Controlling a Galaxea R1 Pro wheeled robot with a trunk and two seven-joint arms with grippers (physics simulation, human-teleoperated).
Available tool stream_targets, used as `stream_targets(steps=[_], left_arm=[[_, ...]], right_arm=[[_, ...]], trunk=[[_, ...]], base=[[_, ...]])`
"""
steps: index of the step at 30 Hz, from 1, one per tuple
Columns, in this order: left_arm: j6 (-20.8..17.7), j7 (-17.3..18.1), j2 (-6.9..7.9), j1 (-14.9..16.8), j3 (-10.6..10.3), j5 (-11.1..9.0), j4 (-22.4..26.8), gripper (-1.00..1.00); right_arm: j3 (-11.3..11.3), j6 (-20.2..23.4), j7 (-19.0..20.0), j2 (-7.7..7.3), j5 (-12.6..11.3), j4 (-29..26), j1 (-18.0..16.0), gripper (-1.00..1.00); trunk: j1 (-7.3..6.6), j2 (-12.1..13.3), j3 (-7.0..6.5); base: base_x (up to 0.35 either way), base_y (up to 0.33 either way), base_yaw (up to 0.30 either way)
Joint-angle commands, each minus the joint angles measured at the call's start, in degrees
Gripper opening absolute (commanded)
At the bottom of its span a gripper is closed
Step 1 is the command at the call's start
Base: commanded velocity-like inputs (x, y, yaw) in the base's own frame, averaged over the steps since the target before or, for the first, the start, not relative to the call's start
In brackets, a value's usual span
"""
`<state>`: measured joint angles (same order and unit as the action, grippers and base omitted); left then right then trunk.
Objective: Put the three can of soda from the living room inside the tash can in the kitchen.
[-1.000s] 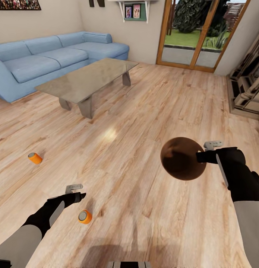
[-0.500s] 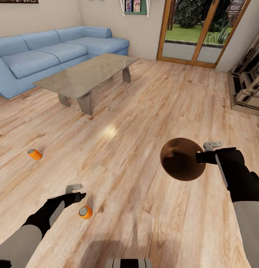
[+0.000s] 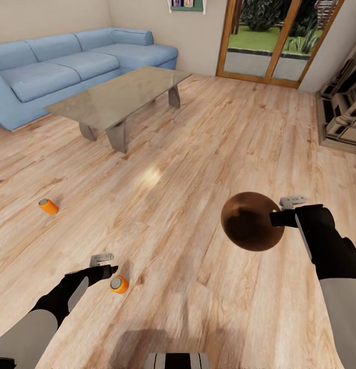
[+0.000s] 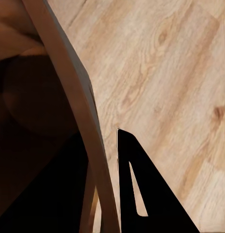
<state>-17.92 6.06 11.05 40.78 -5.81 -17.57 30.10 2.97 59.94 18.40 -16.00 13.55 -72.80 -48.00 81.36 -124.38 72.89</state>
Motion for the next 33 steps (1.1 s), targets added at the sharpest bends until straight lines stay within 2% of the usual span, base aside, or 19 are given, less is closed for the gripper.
stream_targets(steps=[1, 28, 33], left_arm=[[0.0, 0.0, -0.02, 0.0, 0.0, 0.0, 0.0, 1.0], [-0.01, 0.09, -0.04, 0.0, -0.08, 0.0, 0.05, 1.0], [0.04, 0.09, 0.0, 0.0, -0.08, 0.0, 0.33, 1.0]], right_arm=[[0.01, 0.06, 0.33, 0.01, -0.74, -0.07, 0.02, -1.0], [-0.07, 0.06, 0.33, 0.2, -0.71, 0.02, 1.03, -1.0], [-0.07, 0.06, 0.33, 0.22, -0.71, 0.02, 1.13, -1.0]], trunk=[[0.22, -0.42, 0.27], [6.15, -11.25, 7.47], [6.15, -11.25, 7.91]], base=[[0.0, 0.0, 0.0], [0.0, 0.0, 0.0], [0.0, 0.0, 0.0]])
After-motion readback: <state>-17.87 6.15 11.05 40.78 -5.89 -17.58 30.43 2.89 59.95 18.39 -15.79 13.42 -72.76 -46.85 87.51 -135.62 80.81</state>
